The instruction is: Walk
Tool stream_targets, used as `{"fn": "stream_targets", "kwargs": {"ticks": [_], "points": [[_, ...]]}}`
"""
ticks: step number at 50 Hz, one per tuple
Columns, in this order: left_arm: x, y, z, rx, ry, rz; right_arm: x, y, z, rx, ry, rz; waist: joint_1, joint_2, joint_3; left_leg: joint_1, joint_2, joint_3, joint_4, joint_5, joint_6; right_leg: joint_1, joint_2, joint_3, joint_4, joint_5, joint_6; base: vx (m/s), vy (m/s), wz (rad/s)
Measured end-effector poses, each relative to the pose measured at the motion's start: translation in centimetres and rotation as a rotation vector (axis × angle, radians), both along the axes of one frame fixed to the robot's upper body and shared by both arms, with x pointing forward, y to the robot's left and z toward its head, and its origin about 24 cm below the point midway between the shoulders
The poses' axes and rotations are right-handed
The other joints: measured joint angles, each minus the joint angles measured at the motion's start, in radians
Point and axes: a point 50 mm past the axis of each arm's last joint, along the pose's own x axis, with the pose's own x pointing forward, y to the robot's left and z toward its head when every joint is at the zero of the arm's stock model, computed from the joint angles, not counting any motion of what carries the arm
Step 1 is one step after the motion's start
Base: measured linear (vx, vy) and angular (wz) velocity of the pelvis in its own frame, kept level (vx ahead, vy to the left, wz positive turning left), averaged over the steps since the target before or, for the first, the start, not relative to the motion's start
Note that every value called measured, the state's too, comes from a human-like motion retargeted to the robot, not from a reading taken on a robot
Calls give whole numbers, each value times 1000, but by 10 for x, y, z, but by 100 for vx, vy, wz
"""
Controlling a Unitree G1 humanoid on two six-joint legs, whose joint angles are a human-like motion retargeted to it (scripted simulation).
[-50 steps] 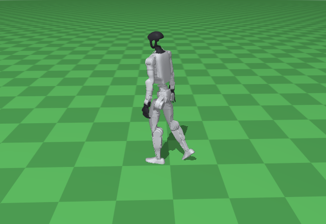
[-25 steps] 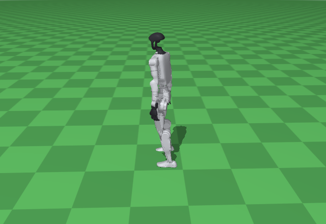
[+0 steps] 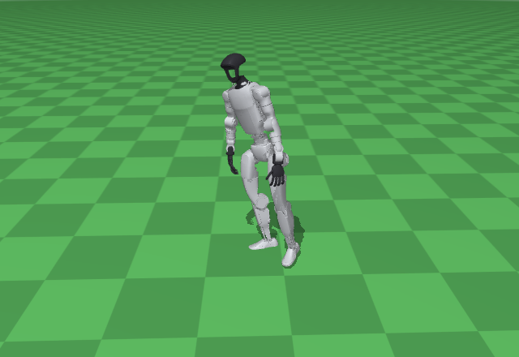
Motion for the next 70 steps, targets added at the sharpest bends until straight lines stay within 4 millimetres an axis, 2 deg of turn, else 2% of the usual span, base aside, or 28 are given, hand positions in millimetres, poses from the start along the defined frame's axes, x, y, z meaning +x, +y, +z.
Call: {"fn": "stream_targets", "kwargs": {"ticks": [5, 8, 11, 12, 13, 15, 17, 18, 20, 23, 27, 30, 33, 35, 38, 40, 42, 45, 47, 48, 50, 52, 54, 57, 65, 68, 70], "points": [[-26, 3, -8, 20, 111, 19, -9, 8, -4, 23, 11, -7, -13, -3, -45, 25, 34, 106, 123, 31, -29, 21, -4, -169, -10, -27, -4, -17, -5, 234], [-47, 3, -12, 23, 190, 54, -19, 12, -7, 36, 29, -25, -23, -14, -66, 73, 57, 217, 124, 40, 21, 42, -8, -268, -17, -42, -2, -14, 1, 227], [-66, 2, -15, 17, 255, 88, -26, 15, -9, 41, 45, -35, -45, -3, -86, 122, 79, 318, 80, 61, 29, 66, 3, -383, -24, -53, 10, -14, 12, 231], [-72, 2, -16, 17, 273, 92, -28, 16, -9, 42, 50, -40, -51, 7, -94, 135, 87, 343, 59, 74, 4, 73, 15, -422, -27, -57, 14, -13, 19, 226], [-77, 2, -17, 19, 289, 93, -31, 17, -10, 43, 55, -46, -54, 23, -101, 143, 96, 357, 32, 79, -55, 79, 34, -461, -30, -60, 19, -13, 24, 211], [-86, 1, -18, 25, 316, 88, -36, 17, -10, 43, 64, -59, -51, 44, -111, 157, 101, 403, -23, 15, -127, 92, 55, -520, -27, -67, 30, -10, 22, 185], [-94, -2, -18, 26, 338, 79, -40, 15, -10, 37, 75, -71, -41, 40, -114, 165, 83, 453, -72, -34, -22, 110, 42, -550, -17, -66, 43, -9, 30, 151], [-97, -3, -19, 25, 347, 76, -42, 14, -10, 35, 81, -76, -34, 40, -115, 171, 73, 452, -96, -59, -6, 118, 38, -562, -9, -67, 49, -8, 31, 126], [-104, -5, -19, 21, 367, 74, -44, 13, -11, 29, 95, -84, -18, 40, -113, 172, 64, 379, -123, -94, -14, 133, 30, -559, 12, -66, 60, -6, 35, 98], [-114, -5, -19, 25, 396, 75, -47, 16, -12, 25, 108, -96, 24, 23, -123, 164, 60, 286, -135, -125, -24, 155, 5, -526, 36, -46, 76, -3, 32, 74], [-121, -4, -19, 39, 425, 77, -49, 21, -14, 41, 97, -139, 40, 31, -144, 131, 47, 190, -148, -148, 28, 179, -37, -520, 104, 31, 80, -4, 28, 130], [-117, -7, -20, 33, 423, 80, -46, 21, -13, 50, 76, -168, 34, 71, -148, 91, 81, 86, -130, -159, 47, 163, -91, -439, 240, 124, 37, -4, 26, 160], [-110, -8, -20, 29, 399, 63, -43, 20, -13, 49, 64, -166, -4, 120, -145, 61, 107, -37, -120, -161, 63, 59, -121, -183, 445, 173, -60, 2, 22, 191], [-104, -7, -20, 35, 380, 45, -41, 20, -12, 46, 62, -155, -26, 125, -142, 49, 99, -102, -115, -158, 72, -12, -89, 22, 506, 137, -25, 3, 16, 187], [-95, -3, -19, 47, 353, 28, -36, 23, -13, 46, 59, -143, -41, 107, -130, 52, 71, -161, -119, -145, 84, -85, 48, 316, 486, 113, -27, 2, 10, 142], [-91, -1, -18, 52, 338, 29, -34, 27, -13, 53, 53, -136, -16, 85, -130, 54, 55, -164, -119, -142, 89, -90, 54, 365, 440, 94, -55, 7, 6, 73], [-88, 1, -18, 53, 330, 30, -33, 31, -14, 66, 44, -133, -9, 68, -129, 60, 40, -178, -121, -137, 92, -86, 34, 369, 373, 82, -46, 10, 0, 103], [-85, 2, -17, 46, 327, 30, -32, 35, -14, 83, 36, -121, -26, 31, -119, 82, -2, -222, -132, -124, 95, -87, 72, 513, 250, 70, 5, 12, -5, 138], [-86, 2, -17, 40, 330, 34, -31, 38, -15, 89, 36, -108, -38, 3, -108, 104, -33, -242, -136, -116, 93, -78, 93, 612, 167, 79, 62, 17, -7, 133], [-86, 2, -17, 37, 334, 35, -31, 39, -15, 91, 37, -104, -46, -10, -102, 114, -47, -254, -136, -112, 90, -70, 88, 628, 128, 90, 94, 17, -12, 139], [-89, 3, -17, 32, 345, 34, -32, 43, -16, 96, 41, -103, -67, -26, -89, 134, -66, -294, -131, -107, 80, -55, 91, 650, 71, 83, 112, 18, -18, 143], [-90, 5, -17, 32, 354, 32, -35, 48, -17, 108, 52, -111, -72, -33, -83, 144, -64, -318, -121, -103, 64, -35, 100, 627, 66, 57, 80, 14, -16, 116], [-92, 7, -17, 32, 356, 31, -39, 53, -19, 120, 70, -123, -64, -43, -82, 149, -61, -325, -111, -99, 49, -13, 83, 529, 63, 27, 64, 14, -24, 90], [-96, 7, -17, 26, 346, 55, -44, 59, -21, 130, 97, -124, -41, -57, -80, 162, -58, -329, -107, -89, 25, 14, 99, 503, 45, 25, 40, 9, -22, 59], [-115, 3, -18, 13, 334, 149, -33, 75, -23, 148, 96, -66, -70, -64, -70, 110, -59, -360, -19, -19, -65, 47, 106, 391, 4, 32, 10, 1, -16, 88], [-124, 4, -17, 27, 354, 144, -24, 79, -22, 157, 74, -47, -67, -63, -60, 89, -50, -274, 24, -27, -105, 54, 109, 362, -6, 34, 1, -3, -7, 65], [-132, 4, -17, 32, 375, 139, -19, 81, -21, 164, 60, -39, -69, -60, -58, 77, -40, -190, 43, -55, -95, 55, 112, 347, -13, 36, -3, 1, -3, 55]]}}
